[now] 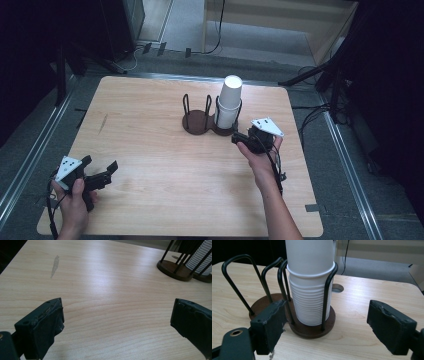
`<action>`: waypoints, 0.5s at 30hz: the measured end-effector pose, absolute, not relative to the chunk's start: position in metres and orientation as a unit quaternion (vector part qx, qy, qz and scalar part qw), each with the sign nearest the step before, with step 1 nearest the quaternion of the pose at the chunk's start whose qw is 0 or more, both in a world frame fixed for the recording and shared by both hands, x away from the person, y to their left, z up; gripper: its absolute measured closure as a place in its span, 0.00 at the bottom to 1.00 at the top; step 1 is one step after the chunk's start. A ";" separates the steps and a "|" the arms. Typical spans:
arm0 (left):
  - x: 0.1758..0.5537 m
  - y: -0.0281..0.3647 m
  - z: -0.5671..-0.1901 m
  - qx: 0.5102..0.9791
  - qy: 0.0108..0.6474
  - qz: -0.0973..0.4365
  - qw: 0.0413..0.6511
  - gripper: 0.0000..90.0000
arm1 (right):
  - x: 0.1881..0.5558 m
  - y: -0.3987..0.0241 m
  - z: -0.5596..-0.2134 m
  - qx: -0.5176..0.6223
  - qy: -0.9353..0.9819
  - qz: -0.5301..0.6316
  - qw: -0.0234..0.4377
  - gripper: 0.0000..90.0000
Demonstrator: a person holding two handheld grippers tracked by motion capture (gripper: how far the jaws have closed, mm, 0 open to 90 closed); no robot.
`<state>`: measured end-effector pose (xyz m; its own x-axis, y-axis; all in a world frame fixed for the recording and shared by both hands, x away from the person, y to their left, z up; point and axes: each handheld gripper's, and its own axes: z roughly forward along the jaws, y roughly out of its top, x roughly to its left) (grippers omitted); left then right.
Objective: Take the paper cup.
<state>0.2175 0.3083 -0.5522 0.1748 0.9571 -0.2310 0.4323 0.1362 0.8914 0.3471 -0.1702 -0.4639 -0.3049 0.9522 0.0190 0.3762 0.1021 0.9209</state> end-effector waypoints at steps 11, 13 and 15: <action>0.218 0.308 -0.552 0.598 0.581 0.274 0.479 0.00 | 0.371 -0.158 -0.447 0.506 0.654 0.478 0.297 0.14; 0.218 0.308 -0.552 0.597 0.581 0.274 0.480 0.00 | 0.376 -0.155 -0.446 0.507 0.653 0.475 0.302 0.14; 0.218 0.308 -0.552 0.598 0.581 0.274 0.480 0.00 | 0.381 -0.151 -0.445 0.507 0.652 0.473 0.306 0.14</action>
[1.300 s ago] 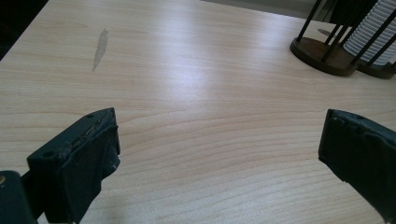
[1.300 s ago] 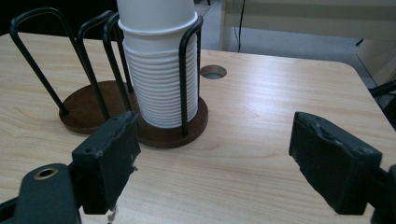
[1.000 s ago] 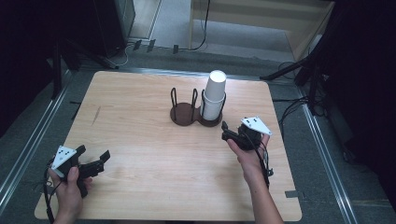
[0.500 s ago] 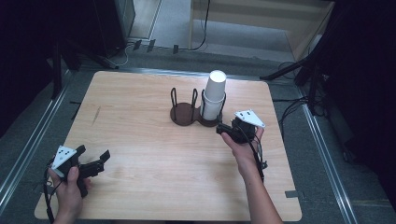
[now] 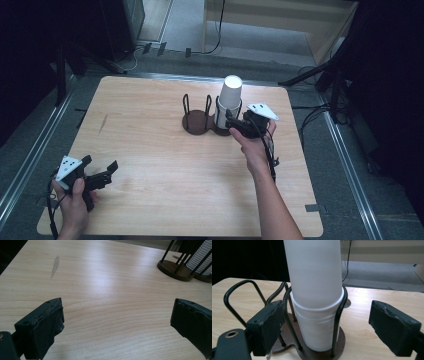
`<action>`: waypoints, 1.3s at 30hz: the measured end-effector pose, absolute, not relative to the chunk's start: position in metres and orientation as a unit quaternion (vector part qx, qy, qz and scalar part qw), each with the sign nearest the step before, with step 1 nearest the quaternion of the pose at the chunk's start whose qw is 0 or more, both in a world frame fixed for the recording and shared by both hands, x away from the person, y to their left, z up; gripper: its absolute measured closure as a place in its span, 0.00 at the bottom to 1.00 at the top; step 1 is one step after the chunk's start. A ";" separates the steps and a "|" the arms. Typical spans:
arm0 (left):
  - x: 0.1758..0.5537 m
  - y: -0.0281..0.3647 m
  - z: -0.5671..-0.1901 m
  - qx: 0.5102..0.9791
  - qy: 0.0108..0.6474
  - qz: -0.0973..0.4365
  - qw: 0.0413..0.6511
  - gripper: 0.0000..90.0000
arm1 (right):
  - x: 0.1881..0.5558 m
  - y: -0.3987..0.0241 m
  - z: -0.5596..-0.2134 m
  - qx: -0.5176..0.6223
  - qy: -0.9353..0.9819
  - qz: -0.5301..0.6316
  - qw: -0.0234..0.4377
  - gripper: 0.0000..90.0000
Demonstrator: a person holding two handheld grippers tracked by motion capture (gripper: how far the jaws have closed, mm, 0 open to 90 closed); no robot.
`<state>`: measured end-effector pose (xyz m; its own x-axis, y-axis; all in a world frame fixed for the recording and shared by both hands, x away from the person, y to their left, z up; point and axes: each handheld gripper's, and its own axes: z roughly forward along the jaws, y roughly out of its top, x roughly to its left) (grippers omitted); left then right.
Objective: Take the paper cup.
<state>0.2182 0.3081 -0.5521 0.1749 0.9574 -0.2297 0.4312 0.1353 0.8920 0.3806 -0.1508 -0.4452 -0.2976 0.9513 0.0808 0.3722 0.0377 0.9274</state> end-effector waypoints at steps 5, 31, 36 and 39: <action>0.218 0.308 -0.552 0.598 0.581 0.275 0.480 0.00 | 0.393 -0.143 -0.444 0.509 0.652 0.469 0.311 0.14; 0.219 0.308 -0.552 0.597 0.581 0.274 0.481 0.00 | 0.436 -0.111 -0.443 0.523 0.651 0.437 0.336 0.23; 0.219 0.308 -0.552 0.597 0.581 0.274 0.481 0.00 | 0.435 -0.108 -0.443 0.521 0.642 0.443 0.346 0.28; 0.219 0.308 -0.552 0.597 0.581 0.274 0.481 0.00 | 0.433 -0.108 -0.439 0.517 0.638 0.450 0.350 0.29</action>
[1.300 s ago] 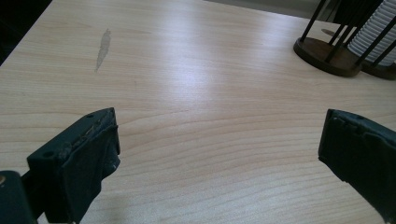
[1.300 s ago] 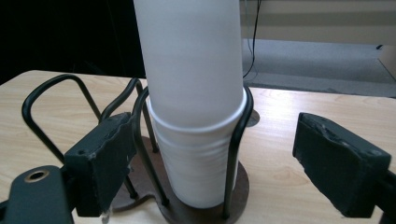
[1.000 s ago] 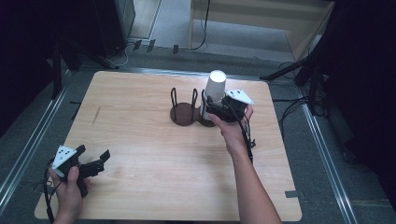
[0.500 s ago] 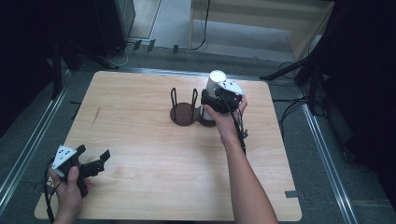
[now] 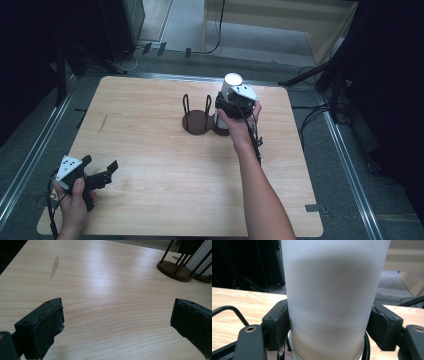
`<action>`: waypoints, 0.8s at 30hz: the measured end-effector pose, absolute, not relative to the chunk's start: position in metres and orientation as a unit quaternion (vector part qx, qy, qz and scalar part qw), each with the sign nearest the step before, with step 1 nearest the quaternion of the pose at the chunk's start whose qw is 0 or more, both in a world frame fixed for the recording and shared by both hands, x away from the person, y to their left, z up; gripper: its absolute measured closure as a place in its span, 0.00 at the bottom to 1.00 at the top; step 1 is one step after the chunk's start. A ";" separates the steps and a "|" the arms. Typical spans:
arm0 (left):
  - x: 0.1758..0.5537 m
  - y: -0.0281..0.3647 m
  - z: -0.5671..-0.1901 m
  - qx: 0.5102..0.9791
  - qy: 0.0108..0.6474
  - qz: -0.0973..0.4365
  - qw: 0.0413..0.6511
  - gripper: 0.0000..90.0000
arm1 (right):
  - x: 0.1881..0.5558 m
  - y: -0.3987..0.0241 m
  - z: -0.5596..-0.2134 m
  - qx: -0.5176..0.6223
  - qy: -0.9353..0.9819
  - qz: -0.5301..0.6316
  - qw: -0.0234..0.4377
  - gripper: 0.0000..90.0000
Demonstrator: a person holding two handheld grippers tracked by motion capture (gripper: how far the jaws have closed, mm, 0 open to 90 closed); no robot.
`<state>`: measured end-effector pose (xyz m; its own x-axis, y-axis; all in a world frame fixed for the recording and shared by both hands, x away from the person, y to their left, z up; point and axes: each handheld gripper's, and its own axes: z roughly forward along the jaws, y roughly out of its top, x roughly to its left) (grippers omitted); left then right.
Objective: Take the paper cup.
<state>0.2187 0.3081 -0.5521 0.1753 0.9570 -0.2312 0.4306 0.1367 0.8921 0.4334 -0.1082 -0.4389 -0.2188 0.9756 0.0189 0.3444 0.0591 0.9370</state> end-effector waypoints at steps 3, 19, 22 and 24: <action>0.219 0.308 -0.552 0.598 0.581 0.275 0.480 0.00 | 0.432 -0.109 -0.435 0.514 0.636 0.454 0.354 0.29; 0.219 0.308 -0.552 0.597 0.579 0.276 0.482 0.00 | 0.427 -0.113 -0.405 0.491 0.619 0.491 0.368 0.32; 0.219 0.307 -0.552 0.596 0.578 0.276 0.483 0.00 | 0.425 -0.113 -0.398 0.485 0.616 0.495 0.374 0.32; 0.219 0.307 -0.552 0.597 0.578 0.276 0.483 0.00 | 0.424 -0.113 -0.394 0.483 0.613 0.498 0.379 0.32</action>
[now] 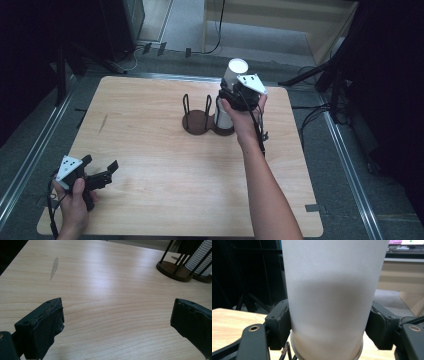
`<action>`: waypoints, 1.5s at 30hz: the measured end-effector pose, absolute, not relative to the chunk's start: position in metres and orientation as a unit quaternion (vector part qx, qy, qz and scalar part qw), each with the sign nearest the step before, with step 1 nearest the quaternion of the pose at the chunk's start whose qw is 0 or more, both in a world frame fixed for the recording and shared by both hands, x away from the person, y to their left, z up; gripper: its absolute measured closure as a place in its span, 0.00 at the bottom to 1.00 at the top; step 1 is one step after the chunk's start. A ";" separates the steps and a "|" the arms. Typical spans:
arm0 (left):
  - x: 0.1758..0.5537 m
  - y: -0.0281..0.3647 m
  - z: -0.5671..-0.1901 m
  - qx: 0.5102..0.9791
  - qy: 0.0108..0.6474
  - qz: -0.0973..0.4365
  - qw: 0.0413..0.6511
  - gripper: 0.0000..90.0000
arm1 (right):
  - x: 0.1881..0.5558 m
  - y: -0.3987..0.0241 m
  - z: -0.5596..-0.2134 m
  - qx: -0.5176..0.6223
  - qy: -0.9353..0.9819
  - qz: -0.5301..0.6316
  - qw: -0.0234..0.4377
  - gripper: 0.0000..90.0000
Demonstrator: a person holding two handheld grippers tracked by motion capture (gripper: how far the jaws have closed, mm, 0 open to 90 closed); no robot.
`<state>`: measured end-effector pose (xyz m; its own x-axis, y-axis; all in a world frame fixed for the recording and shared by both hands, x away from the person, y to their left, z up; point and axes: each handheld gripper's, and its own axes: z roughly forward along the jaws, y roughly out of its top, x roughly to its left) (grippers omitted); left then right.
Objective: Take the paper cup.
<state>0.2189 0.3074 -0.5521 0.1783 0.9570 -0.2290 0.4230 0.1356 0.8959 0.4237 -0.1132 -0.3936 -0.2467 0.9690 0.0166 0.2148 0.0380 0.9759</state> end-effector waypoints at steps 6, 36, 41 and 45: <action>0.219 0.308 -0.552 0.597 0.578 0.276 0.484 0.00 | 0.418 -0.114 -0.383 0.481 0.607 0.504 0.382 0.32; 0.219 0.308 -0.552 0.593 0.574 0.276 0.492 0.00 | 0.349 -0.131 -0.377 0.470 0.617 0.508 0.374 0.32; 0.219 0.308 -0.552 0.595 0.574 0.277 0.489 0.00 | 0.336 -0.142 -0.385 0.475 0.618 0.504 0.371 0.32; 0.219 0.308 -0.552 0.594 0.575 0.276 0.490 0.00 | 0.329 -0.147 -0.391 0.476 0.620 0.500 0.374 0.32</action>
